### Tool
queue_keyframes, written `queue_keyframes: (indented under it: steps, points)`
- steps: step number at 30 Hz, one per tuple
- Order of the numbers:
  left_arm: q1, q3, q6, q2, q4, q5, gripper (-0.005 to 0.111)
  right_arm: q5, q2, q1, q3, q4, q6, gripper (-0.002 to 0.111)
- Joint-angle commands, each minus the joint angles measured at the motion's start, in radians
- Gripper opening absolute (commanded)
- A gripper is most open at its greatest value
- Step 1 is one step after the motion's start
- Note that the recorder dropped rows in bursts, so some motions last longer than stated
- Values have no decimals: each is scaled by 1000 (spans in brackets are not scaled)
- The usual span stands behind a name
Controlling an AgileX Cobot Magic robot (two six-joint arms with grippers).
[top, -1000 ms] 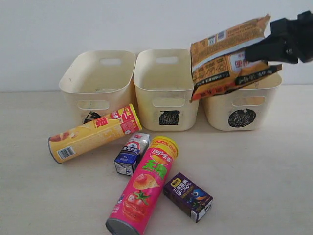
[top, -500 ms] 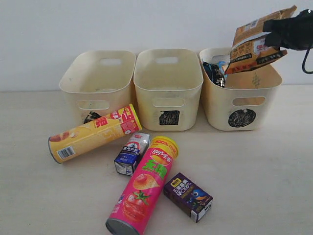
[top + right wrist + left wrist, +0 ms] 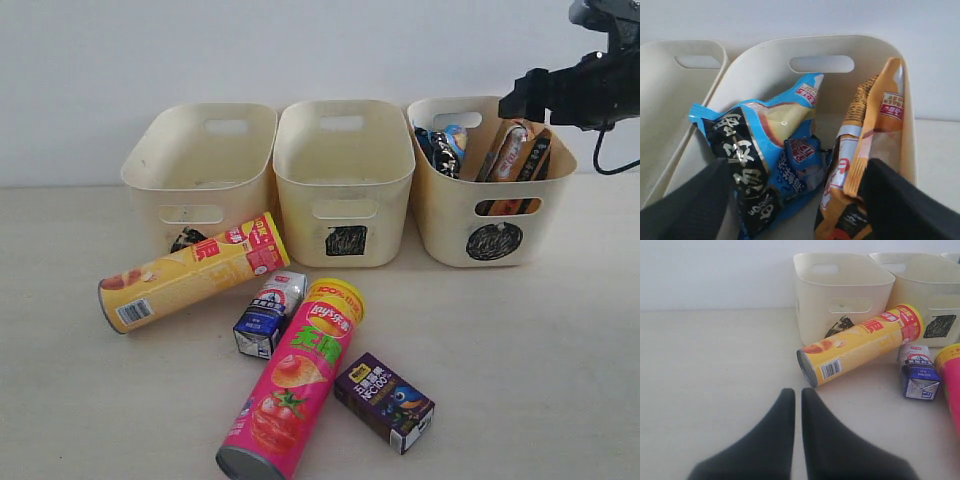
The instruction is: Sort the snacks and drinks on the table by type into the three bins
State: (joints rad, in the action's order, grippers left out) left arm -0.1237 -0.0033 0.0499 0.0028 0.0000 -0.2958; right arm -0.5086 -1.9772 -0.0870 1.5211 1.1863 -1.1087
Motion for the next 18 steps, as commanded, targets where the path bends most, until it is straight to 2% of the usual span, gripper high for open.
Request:
queue_keyframes:
  steps: [1, 3, 5, 6, 9, 12, 18]
  points:
    - [3, 3, 8, -3, 0, -1, 4, -27, 49, -1, 5, -114, 81, 45]
    - [3, 3, 8, -3, 0, -1, 4, -35, 77, -1, 5, -274, 161, 27]
    - [3, 3, 8, -3, 0, -1, 4, -59, 115, -1, 5, -485, 283, 4]
    - [3, 3, 8, -3, 0, -1, 4, -74, 135, -1, 5, -590, 358, 0]
    - [3, 3, 8, -3, 0, -1, 4, -131, 198, -1, 5, -843, 585, 0]
    - [3, 3, 8, -3, 0, -1, 4, -216, 264, -1, 5, -1003, 719, 0]
    - [3, 3, 8, -3, 0, -1, 4, -423, 399, -15, -6, -1066, 815, 0]
